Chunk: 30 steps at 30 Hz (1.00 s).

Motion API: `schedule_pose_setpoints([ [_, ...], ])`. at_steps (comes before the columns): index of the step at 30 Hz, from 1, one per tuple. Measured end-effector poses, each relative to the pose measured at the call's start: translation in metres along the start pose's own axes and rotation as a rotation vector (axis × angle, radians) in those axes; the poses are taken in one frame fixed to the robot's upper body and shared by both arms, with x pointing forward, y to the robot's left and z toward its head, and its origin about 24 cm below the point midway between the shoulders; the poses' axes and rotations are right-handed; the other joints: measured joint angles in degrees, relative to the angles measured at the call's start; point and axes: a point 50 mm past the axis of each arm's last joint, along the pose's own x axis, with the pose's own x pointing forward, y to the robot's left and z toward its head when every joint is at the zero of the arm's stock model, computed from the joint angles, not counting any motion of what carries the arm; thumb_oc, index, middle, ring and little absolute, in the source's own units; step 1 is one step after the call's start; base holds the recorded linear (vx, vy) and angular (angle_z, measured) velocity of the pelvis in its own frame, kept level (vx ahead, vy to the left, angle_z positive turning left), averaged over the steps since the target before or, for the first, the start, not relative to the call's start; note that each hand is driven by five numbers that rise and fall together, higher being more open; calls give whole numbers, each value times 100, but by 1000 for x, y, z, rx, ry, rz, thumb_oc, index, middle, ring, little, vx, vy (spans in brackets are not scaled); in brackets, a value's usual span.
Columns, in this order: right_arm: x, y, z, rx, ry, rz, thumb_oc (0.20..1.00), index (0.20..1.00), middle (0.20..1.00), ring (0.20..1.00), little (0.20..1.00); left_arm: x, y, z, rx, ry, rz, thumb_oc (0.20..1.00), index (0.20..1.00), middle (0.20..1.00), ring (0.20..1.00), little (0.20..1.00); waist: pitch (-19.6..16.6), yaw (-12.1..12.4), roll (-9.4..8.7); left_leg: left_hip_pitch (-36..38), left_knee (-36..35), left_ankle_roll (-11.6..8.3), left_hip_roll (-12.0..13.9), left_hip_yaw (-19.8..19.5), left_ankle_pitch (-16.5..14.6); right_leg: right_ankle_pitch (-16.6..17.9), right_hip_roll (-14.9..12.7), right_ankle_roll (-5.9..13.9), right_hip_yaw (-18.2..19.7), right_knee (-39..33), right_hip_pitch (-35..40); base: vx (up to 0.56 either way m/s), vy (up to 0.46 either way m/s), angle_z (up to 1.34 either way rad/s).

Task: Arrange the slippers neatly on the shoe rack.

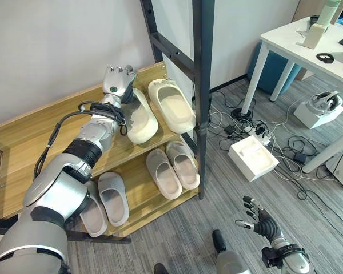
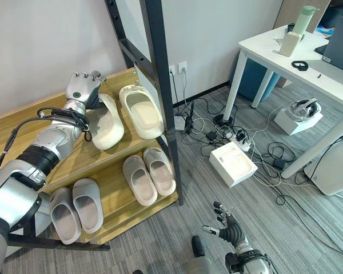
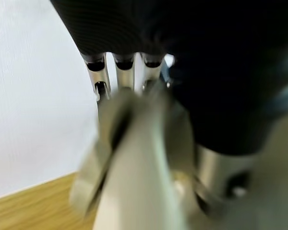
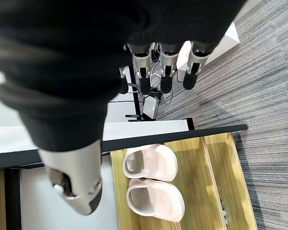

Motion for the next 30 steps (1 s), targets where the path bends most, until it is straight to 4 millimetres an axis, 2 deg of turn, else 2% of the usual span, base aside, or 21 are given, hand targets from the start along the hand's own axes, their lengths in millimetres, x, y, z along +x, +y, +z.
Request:
schedule_pose_setpoints([
  [3,0,0,0,8,-1,-3,1000,1000,1000,1000,1000,-3,30,18,-139,-48,152,1000,1000,1000,1000,1000,4,124,-12,19,0,0,5,-124,0,-16,-5,-23,-116,0,104,-19,-13,20],
  [7,1,-1,1,10,1,-8,1000,1000,1000,1000,1000,-30,40,23,-266,-66,228,1000,1000,1000,1000,1000,-7,239,-37,19,1,-2,22,-265,2,-42,1,-46,-251,1,185,-17,-1,18],
  [9,4,0,3,12,-6,-4,1000,1000,1000,1000,1000,-46,30,17,-293,-44,185,1000,1000,1000,1000,1000,-17,458,-82,14,2,-2,12,-365,8,-44,-8,-46,-317,-1,244,-31,3,19],
  [12,7,6,3,36,-1,-3,1000,1000,1000,1000,1000,-67,22,10,-369,-6,160,1000,1000,1000,1000,1000,-22,532,-133,5,2,-2,7,-406,10,-86,-23,2,-391,-1,261,-23,5,10],
  [13,9,9,4,50,-10,-2,1000,1000,1000,1000,1000,-79,16,9,-424,13,143,1000,1000,1000,1000,1000,-24,574,-146,5,3,-2,7,-415,10,-85,-25,-2,-399,-1,266,-15,21,5],
  [17,14,16,5,59,-17,-3,1000,1000,1000,1000,1000,-109,-6,14,-595,86,62,1000,1000,1000,1000,1000,-36,686,-172,23,3,6,-5,-490,14,-103,-38,-20,-427,-3,327,-4,16,10],
  [20,17,17,6,61,-10,-1,1000,1000,1000,1000,1000,-117,-18,26,-653,72,-6,1000,1000,1000,1000,1000,-48,758,-191,6,6,9,-18,-569,20,-112,-60,-24,-538,-3,367,-5,6,15],
  [21,19,17,9,54,-21,-1,1000,1000,1000,1000,1000,-118,-20,29,-720,90,-14,1000,1000,1000,1000,1000,-51,772,-190,4,6,11,-22,-569,22,-113,-64,-19,-549,-2,366,0,0,0],
  [22,20,16,9,51,-22,-8,1000,1000,1000,1000,1000,-125,-25,36,-860,126,-36,1000,1000,1000,1000,1000,-90,776,-174,8,6,11,-26,-567,22,-113,-68,-20,-549,-2,366,0,0,0],
  [25,21,16,8,53,-3,-19,1000,1000,1000,1000,1000,-155,-47,63,-1199,224,-185,1000,1000,1000,1000,1000,-129,770,-147,21,17,14,-30,-567,22,-118,-72,-28,-550,-2,375,0,0,0],
  [26,21,17,7,52,5,-18,1000,1000,1000,1000,1000,-158,-43,68,-1357,235,-168,1000,1000,1000,1000,1000,-133,782,-153,22,31,15,-28,-567,22,-118,-70,-29,-550,-2,378,13,14,3],
  [27,27,16,13,45,-4,-14,1000,1000,1000,1000,1000,-157,-42,75,-1563,230,-213,1000,1000,1000,1000,1000,-162,817,-114,40,35,26,-41,-572,15,-146,-84,12,-546,-3,406,13,13,5],
  [29,38,16,23,35,-21,-6,1000,1000,1000,1000,1000,-155,-43,87,-1731,233,-263,1000,1000,1000,1000,1000,-192,852,-93,94,5,95,-38,-568,-29,-168,-84,25,-548,-3,461,0,0,0],
  [30,69,8,54,-20,-77,-1,1000,1000,1000,1000,1000,-136,-35,124,-1939,125,-428,1000,1000,1000,1000,1000,-273,854,-69,90,2,80,-70,-567,-37,-166,-118,15,-537,-3,445,0,0,0],
])
